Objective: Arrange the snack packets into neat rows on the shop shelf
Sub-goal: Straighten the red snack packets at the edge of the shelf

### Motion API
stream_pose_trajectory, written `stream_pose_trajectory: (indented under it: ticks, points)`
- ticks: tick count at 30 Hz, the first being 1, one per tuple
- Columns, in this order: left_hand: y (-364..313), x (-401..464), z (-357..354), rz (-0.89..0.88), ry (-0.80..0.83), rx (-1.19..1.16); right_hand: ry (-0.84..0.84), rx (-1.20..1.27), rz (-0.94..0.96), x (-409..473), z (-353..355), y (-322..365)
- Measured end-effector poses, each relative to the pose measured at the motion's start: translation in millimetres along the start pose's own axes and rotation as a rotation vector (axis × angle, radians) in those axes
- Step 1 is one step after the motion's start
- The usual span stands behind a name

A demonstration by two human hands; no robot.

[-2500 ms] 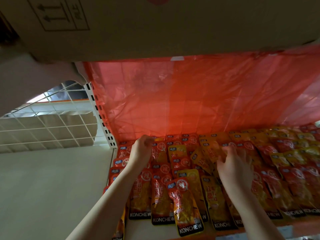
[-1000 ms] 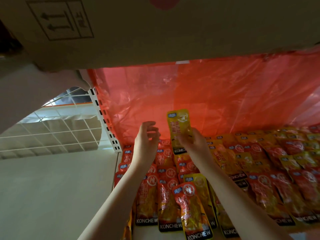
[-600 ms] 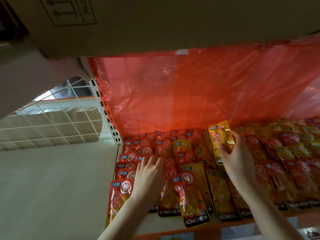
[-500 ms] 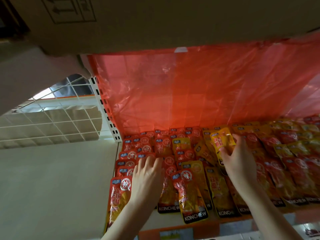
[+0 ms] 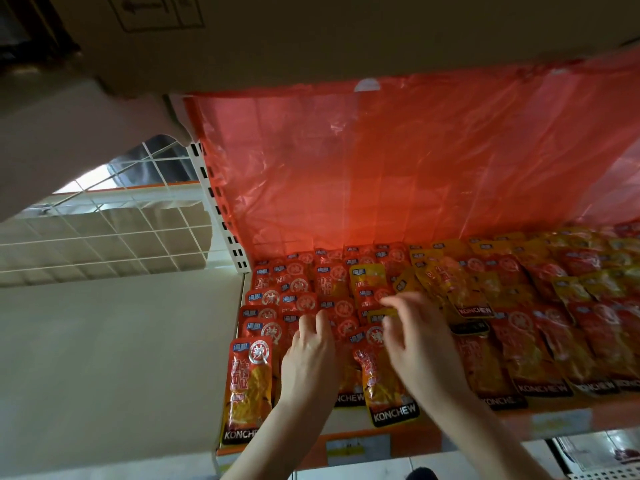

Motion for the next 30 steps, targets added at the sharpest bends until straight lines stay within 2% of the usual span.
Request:
stream_pose_trajectory:
  ticks: [3,5,10,17,20,23,27,30]
  points:
    - [0,-2,-2,0.032,0.006,-0.075,0.209,-0.108,-0.032,-27,-26,14]
    - [1,-1,-4,0.043,-0.023,-0.159,0.265,-0.188,-0.072,-33,-34,17]
    - [9,1,-8,0.142,-0.068,-0.504,0.187,-0.223,-0.15,-34,-33,16]
    - [22,-6,-6,0.142,-0.126,-0.654,0.086,-0.152,-0.176,-38,-22,9]
    - [29,-8,-1,0.145,-0.138,-0.748,0.019,-0.001,-0.041,-31,-15,18]
    - [32,-12,8,0.128,-0.131,-0.848,0.086,0.196,0.025,-21,-14,34]
    - [36,-19,24,0.054,-0.125,-0.893,0.39,0.583,-0.21,-9,-21,51]
    - [48,-24,31,0.079,-0.177,-0.788,0.457,0.654,-0.301,-7,-27,55]
Point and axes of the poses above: each hand's wrist, its own x-axis towards the middle knuckle, its own z-axis out of the back of the hand, y = z × x, the point moved 3 cm from there along x, towards the middle knuckle, and after that the axes turned 3 degrees about y, right-handed, at the moved point
